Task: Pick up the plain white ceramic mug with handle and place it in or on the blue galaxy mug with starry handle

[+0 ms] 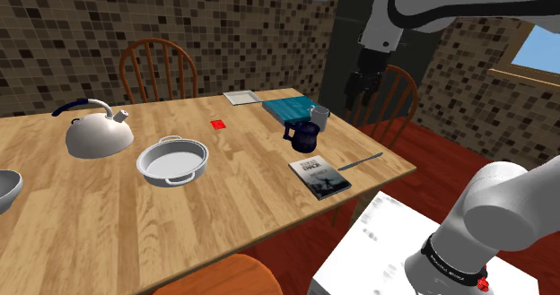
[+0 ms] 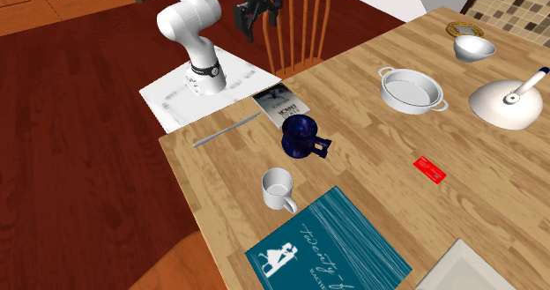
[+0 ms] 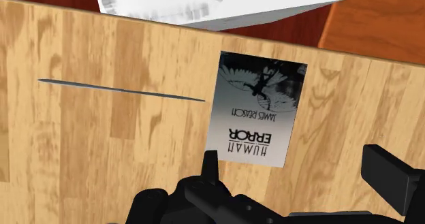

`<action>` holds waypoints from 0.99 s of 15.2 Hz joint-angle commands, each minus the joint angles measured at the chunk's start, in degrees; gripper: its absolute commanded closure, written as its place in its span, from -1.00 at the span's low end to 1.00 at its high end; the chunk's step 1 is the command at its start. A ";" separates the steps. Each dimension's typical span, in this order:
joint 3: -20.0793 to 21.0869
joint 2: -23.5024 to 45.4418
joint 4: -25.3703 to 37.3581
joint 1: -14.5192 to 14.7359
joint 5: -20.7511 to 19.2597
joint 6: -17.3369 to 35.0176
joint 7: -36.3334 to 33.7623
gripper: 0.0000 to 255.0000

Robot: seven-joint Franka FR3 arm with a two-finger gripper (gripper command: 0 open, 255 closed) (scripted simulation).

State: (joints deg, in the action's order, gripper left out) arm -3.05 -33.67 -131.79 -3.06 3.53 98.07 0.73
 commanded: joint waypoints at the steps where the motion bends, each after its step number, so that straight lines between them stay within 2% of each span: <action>1: -0.87 3.66 1.01 -0.42 -0.65 2.81 1.15 -1.00; 8: -4.10 16.26 5.73 -1.88 -1.97 11.04 5.30 -1.00; 15: -6.88 29.93 13.92 -3.31 -1.48 16.90 9.45 -1.00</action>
State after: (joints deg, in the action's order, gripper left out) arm -9.60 -5.45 -118.82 -6.16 1.97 114.14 9.65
